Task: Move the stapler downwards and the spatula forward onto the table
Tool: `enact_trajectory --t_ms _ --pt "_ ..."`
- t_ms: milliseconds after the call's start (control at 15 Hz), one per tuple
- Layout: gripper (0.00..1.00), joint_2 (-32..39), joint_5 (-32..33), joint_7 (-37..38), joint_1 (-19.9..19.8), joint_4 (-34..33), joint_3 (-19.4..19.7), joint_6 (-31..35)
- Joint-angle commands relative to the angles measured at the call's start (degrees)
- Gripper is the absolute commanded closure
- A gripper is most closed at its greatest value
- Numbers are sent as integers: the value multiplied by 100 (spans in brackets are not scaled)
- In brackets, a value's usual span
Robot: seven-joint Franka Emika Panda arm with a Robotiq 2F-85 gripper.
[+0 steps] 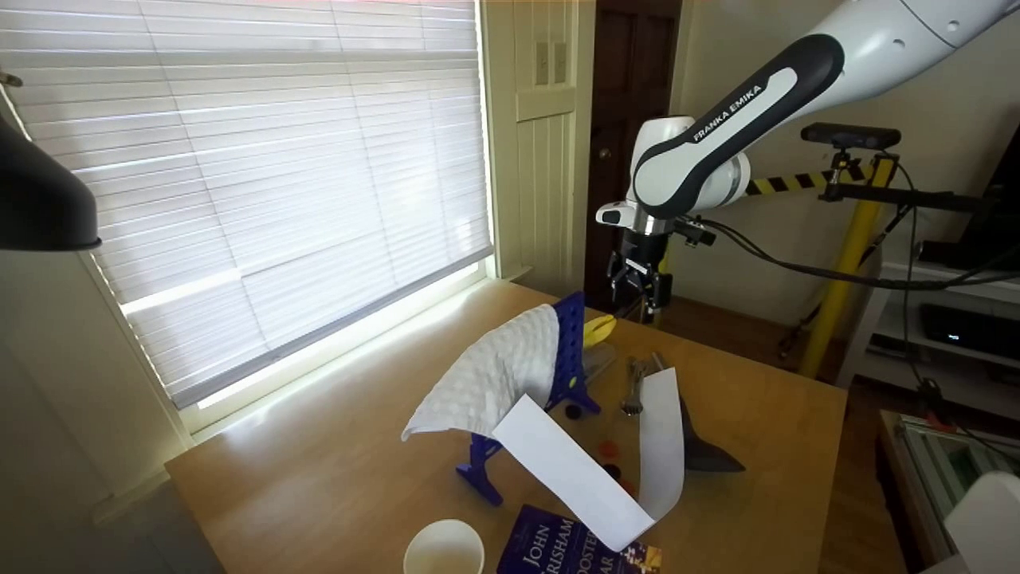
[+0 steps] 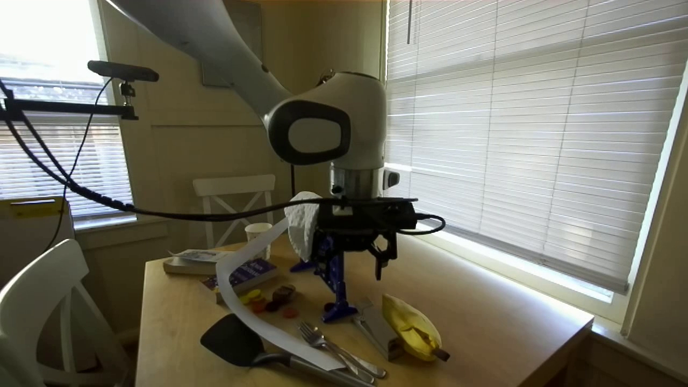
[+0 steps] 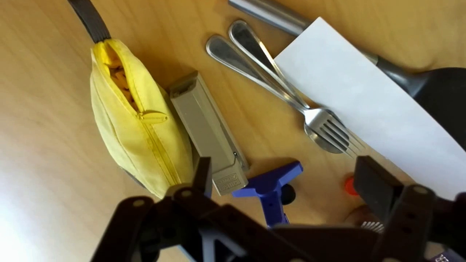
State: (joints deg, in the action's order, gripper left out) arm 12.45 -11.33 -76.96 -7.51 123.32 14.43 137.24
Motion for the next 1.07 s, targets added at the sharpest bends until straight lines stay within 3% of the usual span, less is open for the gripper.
enact_trajectory --t_ms 0,467,1000 --pt "0 20 67 -256 -341 -53 -385 -125" --pt "0 793 -531 -2071 -863 -319 -1103 940" --pt "0 1757 -625 -2585 -1384 -962 -1715 1211"
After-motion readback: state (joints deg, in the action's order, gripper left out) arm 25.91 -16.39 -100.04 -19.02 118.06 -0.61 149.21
